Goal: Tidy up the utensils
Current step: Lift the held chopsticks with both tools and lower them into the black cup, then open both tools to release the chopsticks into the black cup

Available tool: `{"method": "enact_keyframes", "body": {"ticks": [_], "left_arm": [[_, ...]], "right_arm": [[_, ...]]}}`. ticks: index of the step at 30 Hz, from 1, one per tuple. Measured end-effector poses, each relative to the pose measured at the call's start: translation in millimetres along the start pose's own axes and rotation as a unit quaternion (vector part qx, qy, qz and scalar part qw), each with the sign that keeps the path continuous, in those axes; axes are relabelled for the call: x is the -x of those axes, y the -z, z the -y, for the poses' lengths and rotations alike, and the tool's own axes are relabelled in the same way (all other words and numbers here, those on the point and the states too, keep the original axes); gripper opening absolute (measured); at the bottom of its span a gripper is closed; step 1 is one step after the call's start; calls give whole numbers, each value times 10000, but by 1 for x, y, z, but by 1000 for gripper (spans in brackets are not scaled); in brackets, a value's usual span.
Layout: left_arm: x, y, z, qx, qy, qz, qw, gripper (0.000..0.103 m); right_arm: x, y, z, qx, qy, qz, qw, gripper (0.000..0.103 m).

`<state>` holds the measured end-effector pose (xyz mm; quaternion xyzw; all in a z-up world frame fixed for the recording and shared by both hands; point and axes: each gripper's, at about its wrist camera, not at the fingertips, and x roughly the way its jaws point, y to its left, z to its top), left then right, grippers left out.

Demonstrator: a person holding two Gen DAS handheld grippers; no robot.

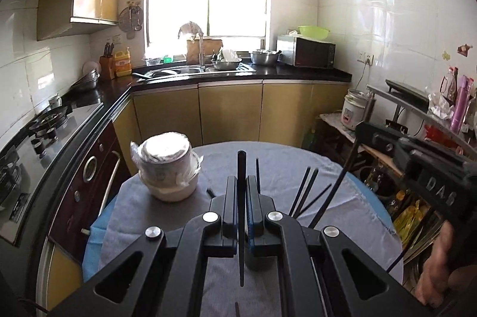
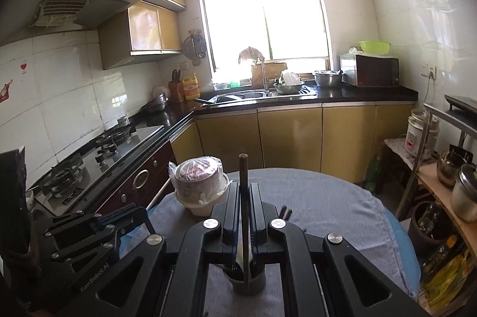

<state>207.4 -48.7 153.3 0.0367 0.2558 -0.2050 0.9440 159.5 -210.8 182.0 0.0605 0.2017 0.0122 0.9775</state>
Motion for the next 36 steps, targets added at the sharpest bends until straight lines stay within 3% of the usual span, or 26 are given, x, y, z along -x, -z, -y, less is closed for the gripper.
{"method": "enact_keyframes", "body": {"ticks": [7,13,20,26,27,29,31,36], "left_arm": [[-16,-19,-3,217,211,182,9994,5],[-40,-13,-6,525,376,207,9977,5],[-78,16,-13,754,298,-254,9964,5],[-75,34,-13,573,152,-492,9970,7],[-70,37,-11,466,68,-496,9977,9],[-64,42,-10,342,-56,-517,9981,22],[-53,47,-8,226,-253,-497,9982,52],[-20,63,-6,-60,-753,-354,9965,63]], "right_arm": [[-30,-6,-5,22,45,-71,10000,6],[-61,13,2,-56,110,-377,9992,6],[-87,42,16,-175,131,-875,9959,6],[-89,57,26,-444,-7,-1155,9923,7],[-88,59,28,-533,-72,-1228,9910,7],[-85,63,30,-619,-71,-1240,9903,7],[-79,65,32,-707,-115,-1266,9894,7],[-56,71,32,-891,-208,-1260,9878,12]]}}
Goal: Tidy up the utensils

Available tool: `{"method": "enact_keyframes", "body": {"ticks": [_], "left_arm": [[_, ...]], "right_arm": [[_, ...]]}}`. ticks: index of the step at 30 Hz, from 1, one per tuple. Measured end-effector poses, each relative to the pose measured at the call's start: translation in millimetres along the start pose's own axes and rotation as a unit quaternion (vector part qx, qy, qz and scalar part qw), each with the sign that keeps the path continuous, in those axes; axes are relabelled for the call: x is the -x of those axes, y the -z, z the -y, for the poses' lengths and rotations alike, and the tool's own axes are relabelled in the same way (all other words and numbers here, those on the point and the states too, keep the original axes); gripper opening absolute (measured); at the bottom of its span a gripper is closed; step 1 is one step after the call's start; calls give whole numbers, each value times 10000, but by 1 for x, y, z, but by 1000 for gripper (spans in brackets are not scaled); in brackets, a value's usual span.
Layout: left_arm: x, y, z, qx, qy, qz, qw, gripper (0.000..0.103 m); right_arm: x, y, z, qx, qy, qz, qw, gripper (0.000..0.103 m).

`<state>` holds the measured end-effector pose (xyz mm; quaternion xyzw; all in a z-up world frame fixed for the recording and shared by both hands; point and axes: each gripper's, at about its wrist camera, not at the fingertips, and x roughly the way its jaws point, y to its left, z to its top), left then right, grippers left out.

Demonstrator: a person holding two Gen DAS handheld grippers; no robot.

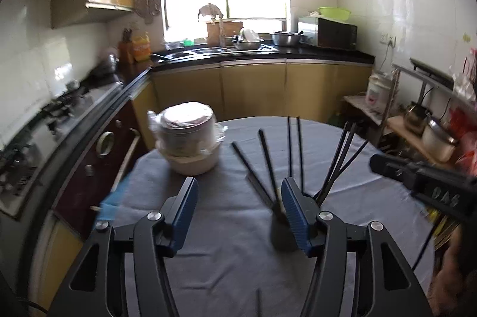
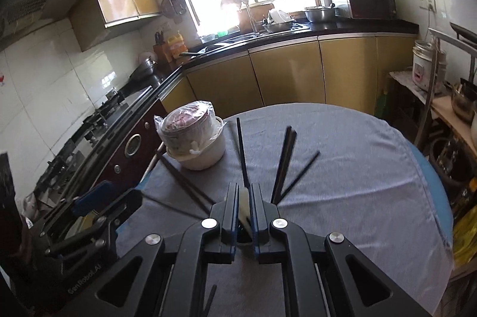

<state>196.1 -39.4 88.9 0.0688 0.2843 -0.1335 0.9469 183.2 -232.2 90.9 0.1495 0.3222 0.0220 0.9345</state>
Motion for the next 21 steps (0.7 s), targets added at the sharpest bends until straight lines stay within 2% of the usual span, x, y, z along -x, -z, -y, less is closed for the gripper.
{"method": "enact_keyframes", "body": {"ticks": [1,4,8,10,12,13,14,21], "left_arm": [[5,3,-1,-27,-55,8,10000,69],[26,12,-4,-66,-274,101,9996,74],[55,23,-5,-89,-400,258,9988,83],[67,29,-5,-111,-441,322,9984,83],[76,36,-4,-122,-486,331,9982,84],[80,39,-4,-121,-508,324,9981,84],[84,44,-4,-121,-530,308,9980,84],[98,74,-8,26,-555,134,9984,87]], "right_arm": [[6,4,-1,-15,-15,6,10000,16],[21,14,-6,-3,-29,27,10000,25],[40,32,-15,64,-81,30,9999,28],[50,43,-19,80,-112,66,9999,31],[59,53,-22,97,-123,93,9998,39],[64,60,-24,113,-128,111,9998,50],[68,65,-27,131,-132,143,9997,55],[90,102,-41,421,25,292,9987,55]]}}
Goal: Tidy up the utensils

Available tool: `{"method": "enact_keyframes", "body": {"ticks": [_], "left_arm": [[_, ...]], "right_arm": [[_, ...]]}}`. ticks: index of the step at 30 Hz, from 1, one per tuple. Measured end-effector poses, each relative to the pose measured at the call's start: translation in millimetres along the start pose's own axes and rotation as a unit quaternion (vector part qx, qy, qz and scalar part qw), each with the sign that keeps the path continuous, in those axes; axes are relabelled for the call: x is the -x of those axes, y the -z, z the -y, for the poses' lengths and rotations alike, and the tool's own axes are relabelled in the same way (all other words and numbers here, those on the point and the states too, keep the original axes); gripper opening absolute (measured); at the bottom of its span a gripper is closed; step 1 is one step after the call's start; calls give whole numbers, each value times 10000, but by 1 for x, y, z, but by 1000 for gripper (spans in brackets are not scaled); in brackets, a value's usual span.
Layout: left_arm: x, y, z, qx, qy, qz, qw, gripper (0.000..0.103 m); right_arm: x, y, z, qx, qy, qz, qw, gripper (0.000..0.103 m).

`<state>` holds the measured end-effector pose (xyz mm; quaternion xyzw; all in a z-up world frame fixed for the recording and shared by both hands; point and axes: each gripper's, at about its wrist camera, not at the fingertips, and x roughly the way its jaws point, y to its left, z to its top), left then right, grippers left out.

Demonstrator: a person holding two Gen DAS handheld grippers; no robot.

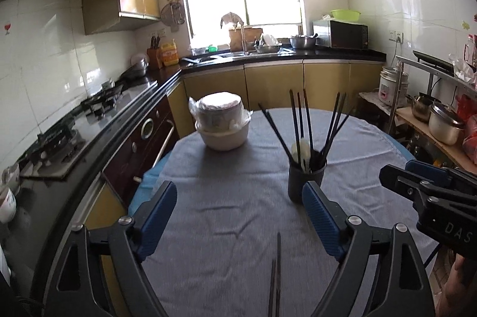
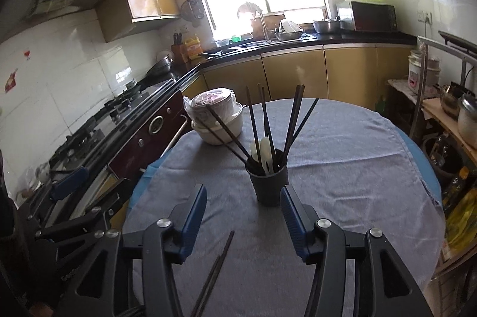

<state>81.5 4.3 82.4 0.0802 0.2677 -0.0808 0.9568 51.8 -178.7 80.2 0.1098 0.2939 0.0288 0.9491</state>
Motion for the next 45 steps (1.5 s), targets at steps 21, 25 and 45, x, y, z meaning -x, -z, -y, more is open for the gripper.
{"method": "enact_keyframes", "body": {"ticks": [21,25,45], "left_arm": [[-13,50,-6,40,-407,-643,9971,88],[-11,56,-6,51,-443,-711,9965,88],[11,60,-8,286,-423,-630,9967,88]], "right_arm": [[-10,53,5,-132,234,-291,9992,55],[6,59,1,187,755,152,9969,56],[40,74,-14,420,915,442,9939,58]]}}
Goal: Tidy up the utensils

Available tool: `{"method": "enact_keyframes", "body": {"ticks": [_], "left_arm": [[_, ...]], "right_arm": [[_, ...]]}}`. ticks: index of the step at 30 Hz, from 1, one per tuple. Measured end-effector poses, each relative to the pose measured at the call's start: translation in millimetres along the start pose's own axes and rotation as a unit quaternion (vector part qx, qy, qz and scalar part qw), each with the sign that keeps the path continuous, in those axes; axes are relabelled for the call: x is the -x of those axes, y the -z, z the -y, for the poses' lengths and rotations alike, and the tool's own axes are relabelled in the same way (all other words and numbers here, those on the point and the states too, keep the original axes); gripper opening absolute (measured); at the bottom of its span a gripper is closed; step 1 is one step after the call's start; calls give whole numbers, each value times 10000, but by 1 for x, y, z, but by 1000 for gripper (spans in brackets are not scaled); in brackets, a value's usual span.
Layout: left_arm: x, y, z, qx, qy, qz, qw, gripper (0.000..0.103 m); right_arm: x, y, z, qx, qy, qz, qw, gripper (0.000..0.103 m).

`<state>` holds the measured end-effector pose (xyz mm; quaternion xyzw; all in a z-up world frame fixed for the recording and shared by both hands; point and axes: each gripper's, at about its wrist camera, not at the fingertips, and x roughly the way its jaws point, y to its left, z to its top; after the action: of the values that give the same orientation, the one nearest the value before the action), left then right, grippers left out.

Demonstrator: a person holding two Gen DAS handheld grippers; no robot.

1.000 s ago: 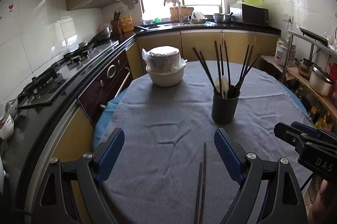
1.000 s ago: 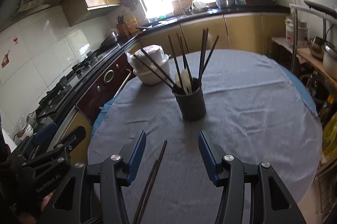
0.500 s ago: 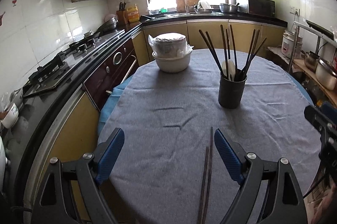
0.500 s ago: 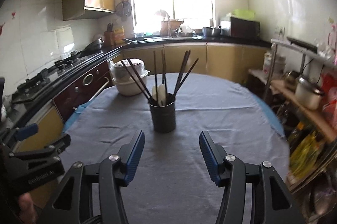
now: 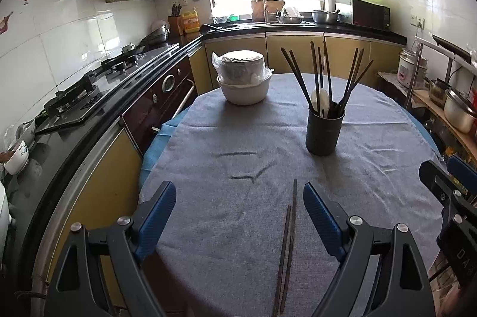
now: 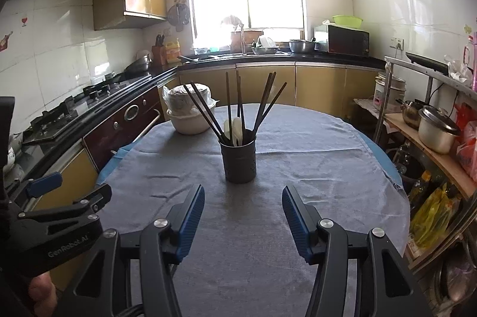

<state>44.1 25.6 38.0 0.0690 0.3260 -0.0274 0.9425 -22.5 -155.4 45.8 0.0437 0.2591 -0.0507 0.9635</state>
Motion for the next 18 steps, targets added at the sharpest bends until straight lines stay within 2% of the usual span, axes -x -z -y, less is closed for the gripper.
{"method": "enact_keyframes", "body": {"ticks": [18], "left_arm": [[5,-2,-6,82,85,34,9999,88]], "right_arm": [[12,-4,-8,44,5,124,9999,58]]}}
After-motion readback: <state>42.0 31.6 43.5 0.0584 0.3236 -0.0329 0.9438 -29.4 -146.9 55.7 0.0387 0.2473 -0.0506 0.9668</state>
